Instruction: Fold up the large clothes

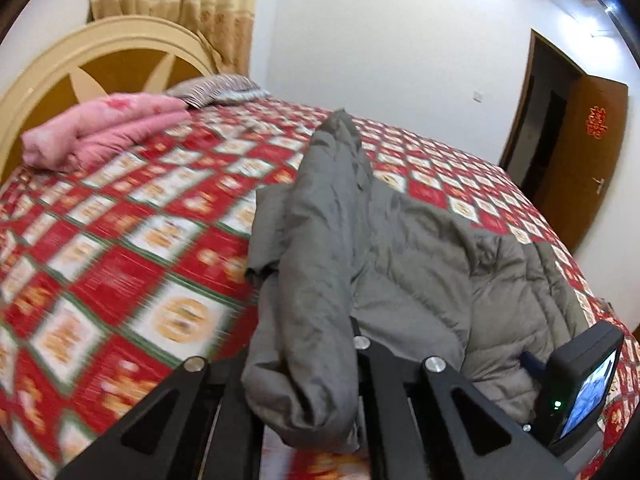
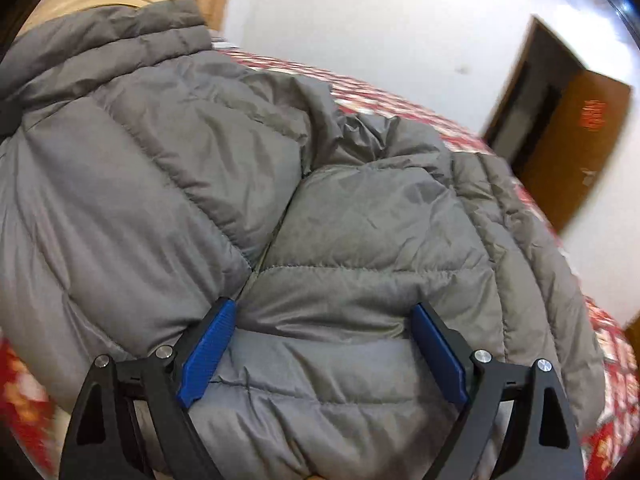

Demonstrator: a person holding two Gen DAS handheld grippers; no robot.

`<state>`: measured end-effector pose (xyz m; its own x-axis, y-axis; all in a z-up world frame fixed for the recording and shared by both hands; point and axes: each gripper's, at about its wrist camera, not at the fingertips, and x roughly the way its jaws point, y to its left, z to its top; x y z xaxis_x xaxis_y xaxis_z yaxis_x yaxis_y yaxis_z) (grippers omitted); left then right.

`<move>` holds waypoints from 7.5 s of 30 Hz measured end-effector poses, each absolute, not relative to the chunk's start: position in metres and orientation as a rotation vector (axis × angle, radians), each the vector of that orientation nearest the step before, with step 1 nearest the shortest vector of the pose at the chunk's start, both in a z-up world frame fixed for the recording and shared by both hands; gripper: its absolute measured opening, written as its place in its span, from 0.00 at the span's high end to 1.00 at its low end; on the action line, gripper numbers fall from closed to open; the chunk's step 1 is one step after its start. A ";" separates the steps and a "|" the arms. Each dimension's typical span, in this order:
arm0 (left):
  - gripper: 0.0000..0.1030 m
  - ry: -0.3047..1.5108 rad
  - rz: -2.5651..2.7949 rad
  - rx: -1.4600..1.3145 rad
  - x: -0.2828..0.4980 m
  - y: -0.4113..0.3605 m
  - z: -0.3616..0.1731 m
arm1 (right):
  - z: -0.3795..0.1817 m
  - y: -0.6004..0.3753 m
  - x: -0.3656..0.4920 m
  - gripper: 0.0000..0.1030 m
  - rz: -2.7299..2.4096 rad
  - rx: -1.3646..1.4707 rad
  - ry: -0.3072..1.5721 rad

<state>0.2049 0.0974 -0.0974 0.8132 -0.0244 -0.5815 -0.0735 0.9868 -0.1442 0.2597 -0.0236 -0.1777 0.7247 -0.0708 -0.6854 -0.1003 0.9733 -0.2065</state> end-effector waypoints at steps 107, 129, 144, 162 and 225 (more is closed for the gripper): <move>0.00 0.561 0.123 0.297 0.362 -0.110 -0.106 | -0.117 -0.229 0.344 0.30 -0.196 0.246 0.753; 0.00 0.629 0.131 0.345 0.374 -0.135 -0.141 | -0.164 -0.259 0.346 0.32 -0.133 0.408 0.748; 0.00 0.669 0.114 0.315 0.381 -0.134 -0.149 | -0.177 -0.264 0.353 0.31 -0.122 0.430 0.769; 0.00 0.691 0.094 0.281 0.384 -0.130 -0.153 | -0.180 -0.262 0.353 0.31 -0.121 0.428 0.769; 0.82 0.637 -0.257 0.130 0.246 -0.073 -0.100 | -0.156 -0.253 0.292 0.83 0.246 0.576 0.736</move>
